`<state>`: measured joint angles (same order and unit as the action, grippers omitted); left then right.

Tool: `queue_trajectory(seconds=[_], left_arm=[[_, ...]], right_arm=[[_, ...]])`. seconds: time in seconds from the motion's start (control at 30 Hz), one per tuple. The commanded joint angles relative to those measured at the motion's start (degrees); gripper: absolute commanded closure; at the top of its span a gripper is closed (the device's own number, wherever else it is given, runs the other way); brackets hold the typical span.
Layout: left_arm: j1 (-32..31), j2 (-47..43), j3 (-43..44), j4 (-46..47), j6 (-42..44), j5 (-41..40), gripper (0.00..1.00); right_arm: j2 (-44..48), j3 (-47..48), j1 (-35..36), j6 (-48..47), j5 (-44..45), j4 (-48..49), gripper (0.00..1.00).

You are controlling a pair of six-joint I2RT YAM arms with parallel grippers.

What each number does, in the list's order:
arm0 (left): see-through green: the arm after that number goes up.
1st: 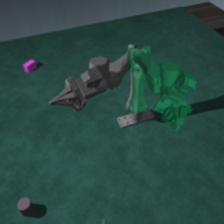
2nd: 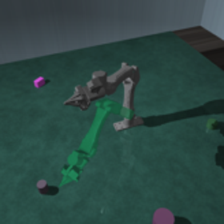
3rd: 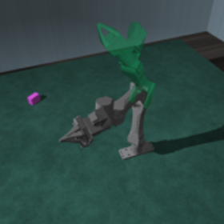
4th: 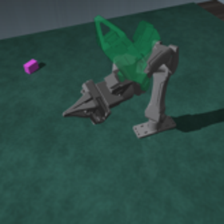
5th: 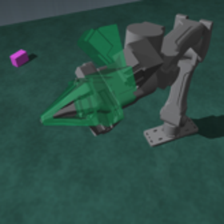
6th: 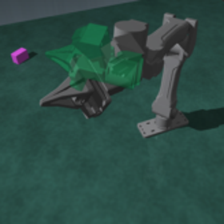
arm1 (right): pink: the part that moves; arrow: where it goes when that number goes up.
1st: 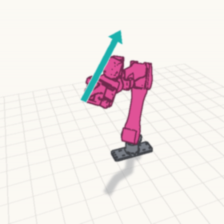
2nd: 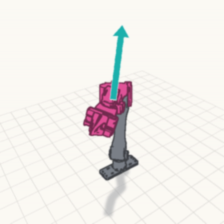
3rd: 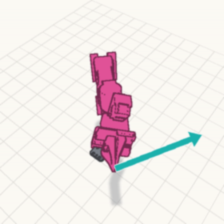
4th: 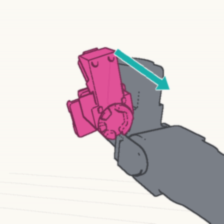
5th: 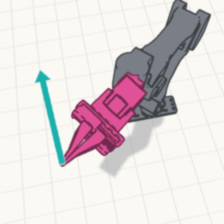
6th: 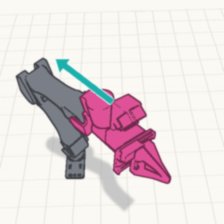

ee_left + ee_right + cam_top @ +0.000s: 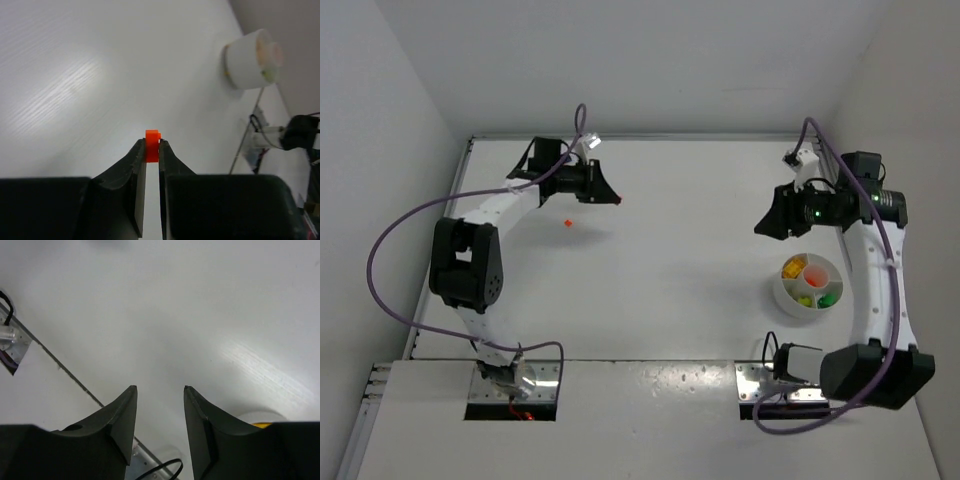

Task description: Sort the legos into containers by color

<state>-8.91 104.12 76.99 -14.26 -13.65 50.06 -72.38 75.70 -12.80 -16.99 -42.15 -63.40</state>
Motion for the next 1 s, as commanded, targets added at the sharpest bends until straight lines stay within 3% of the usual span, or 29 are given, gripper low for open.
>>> queue_trajectory(seconds=[0.0, 0.2, 0.4, 0.63, 0.73, 0.97], left_arm=[[-4.26, -5.40, -0.61, 10.21, -14.44, 8.03, 0.99], [-12.43, -8.66, -0.61, 15.66, -20.70, 8.74, 0.99], [-15.09, -8.49, -0.61, 20.40, -30.54, 8.20, 1.00], [-16.14, -5.68, -0.61, 28.05, -41.70, 9.44, 1.00], [-16.66, -5.15, -0.61, 28.59, -42.42, 10.05, 1.00], [-17.20, -4.62, -1.23, 28.59, -44.18, 10.05, 1.00]], right_arm=[[2.77, -2.13, 3.65, -0.94, -4.60, 8.98, 0.57], [2.95, -3.46, 14.98, 3.89, -1.11, 17.15, 0.53], [-1.87, -2.85, 25.53, 9.44, 8.54, 24.19, 0.51], [-7.15, 3.56, 29.93, 9.44, 15.69, 25.95, 0.51], [-9.09, 4.63, 31.86, 8.04, 17.63, 25.95, 0.51], [-10.85, 7.70, 35.39, 4.43, 17.01, 24.81, 0.39]])
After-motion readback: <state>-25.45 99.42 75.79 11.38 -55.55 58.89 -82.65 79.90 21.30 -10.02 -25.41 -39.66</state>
